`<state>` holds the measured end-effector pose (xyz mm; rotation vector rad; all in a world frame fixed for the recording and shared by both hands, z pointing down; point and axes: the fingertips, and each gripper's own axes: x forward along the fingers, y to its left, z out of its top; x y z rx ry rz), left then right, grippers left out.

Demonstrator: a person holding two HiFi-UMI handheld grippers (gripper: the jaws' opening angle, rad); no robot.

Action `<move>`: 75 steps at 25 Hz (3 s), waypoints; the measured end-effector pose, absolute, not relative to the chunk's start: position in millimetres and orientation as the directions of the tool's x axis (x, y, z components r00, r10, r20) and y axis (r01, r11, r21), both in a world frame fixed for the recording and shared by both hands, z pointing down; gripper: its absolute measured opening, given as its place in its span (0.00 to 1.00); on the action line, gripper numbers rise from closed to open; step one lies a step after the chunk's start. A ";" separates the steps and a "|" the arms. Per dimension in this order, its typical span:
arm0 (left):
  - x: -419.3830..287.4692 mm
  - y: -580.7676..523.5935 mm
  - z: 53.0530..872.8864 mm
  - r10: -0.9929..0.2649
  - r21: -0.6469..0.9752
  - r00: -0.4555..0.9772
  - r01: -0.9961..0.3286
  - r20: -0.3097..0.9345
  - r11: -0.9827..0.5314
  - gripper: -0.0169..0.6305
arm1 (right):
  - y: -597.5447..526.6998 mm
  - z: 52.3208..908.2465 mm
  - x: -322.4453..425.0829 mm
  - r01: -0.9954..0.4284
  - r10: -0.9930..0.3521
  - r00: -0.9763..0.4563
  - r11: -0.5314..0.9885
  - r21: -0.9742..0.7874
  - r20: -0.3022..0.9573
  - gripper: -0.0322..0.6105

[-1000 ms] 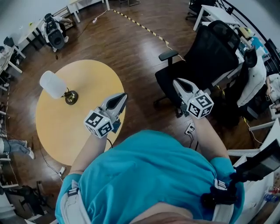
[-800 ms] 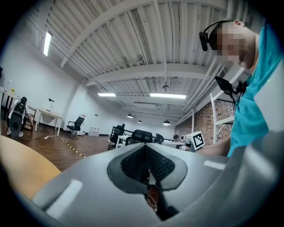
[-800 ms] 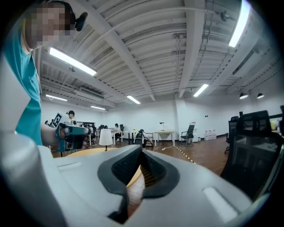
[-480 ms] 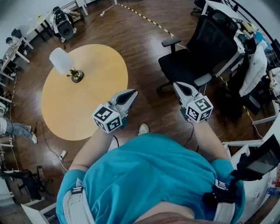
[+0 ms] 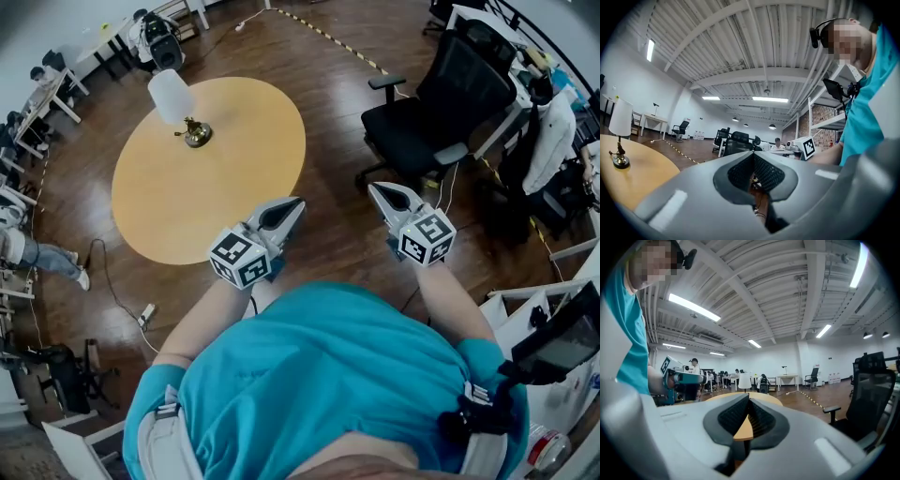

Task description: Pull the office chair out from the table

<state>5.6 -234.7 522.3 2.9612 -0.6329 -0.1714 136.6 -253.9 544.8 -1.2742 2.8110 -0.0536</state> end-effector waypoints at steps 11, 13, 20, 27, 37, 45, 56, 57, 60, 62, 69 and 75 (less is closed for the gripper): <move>-163.6 -114.9 542.3 -0.424 0.077 0.906 -0.422 -0.014 -0.903 0.06 | -147.3 538.7 -36.6 -0.726 -0.727 -0.684 0.687 -0.041 -0.064 0.05; -188.6 -90.7 540.2 -0.442 0.066 0.897 -0.439 -0.027 -0.896 0.06 | -125.2 537.5 -56.8 -0.717 -0.718 -0.694 0.696 -0.030 -0.058 0.05; -240.3 -1.7 551.0 -0.518 0.096 0.852 -0.511 -0.080 -0.854 0.06 | -49.9 557.8 -98.4 -0.675 -0.676 -0.736 0.737 -0.043 -0.038 0.05; -247.3 85.5 584.8 -0.597 0.146 0.795 -0.581 -0.106 -0.801 0.06 | 25.0 595.9 -109.6 -0.610 -0.611 -0.792 0.791 -0.044 -0.017 0.05; -293.5 222.1 581.9 -0.617 0.129 0.771 -0.604 -0.155 -0.787 0.06 | 149.5 607.2 -150.5 -0.589 -0.589 -0.808 0.808 -0.007 0.008 0.05; -437.4 312.0 565.2 -0.666 0.114 0.726 -0.657 -0.174 -0.746 0.06 | 234.4 590.7 -280.9 -0.553 -0.553 -0.832 0.833 -0.008 -0.029 0.05; -462.0 389.0 576.9 -0.698 0.123 0.689 -0.689 -0.194 -0.714 0.06 | 315.5 579.6 -307.6 -0.495 -0.494 -0.868 0.869 0.010 -0.047 0.05; -454.5 390.1 578.6 -0.701 0.126 0.686 -0.691 -0.196 -0.712 0.06 | 318.3 581.8 -300.4 -0.491 -0.490 -0.871 0.871 0.004 -0.045 0.05; -424.8 388.2 580.6 -0.691 0.139 0.692 -0.678 -0.211 -0.722 0.06 | 323.9 589.9 -275.9 -0.473 -0.473 -0.881 0.881 -0.005 -0.032 0.05; -407.5 384.0 579.3 -0.677 0.145 0.704 -0.662 -0.216 -0.735 0.06 | 324.2 594.4 -263.7 -0.471 -0.471 -0.882 0.882 0.003 -0.020 0.05; -390.5 376.5 571.5 -0.647 0.114 0.736 -0.639 -0.199 -0.761 0.06 | 320.3 598.7 -252.5 -0.503 -0.503 -0.865 0.864 0.009 0.005 0.05; -395.8 380.3 572.2 -0.646 0.097 0.735 -0.642 -0.206 -0.761 0.06 | 319.6 595.6 -255.8 -0.502 -0.503 -0.864 0.864 0.027 0.005 0.05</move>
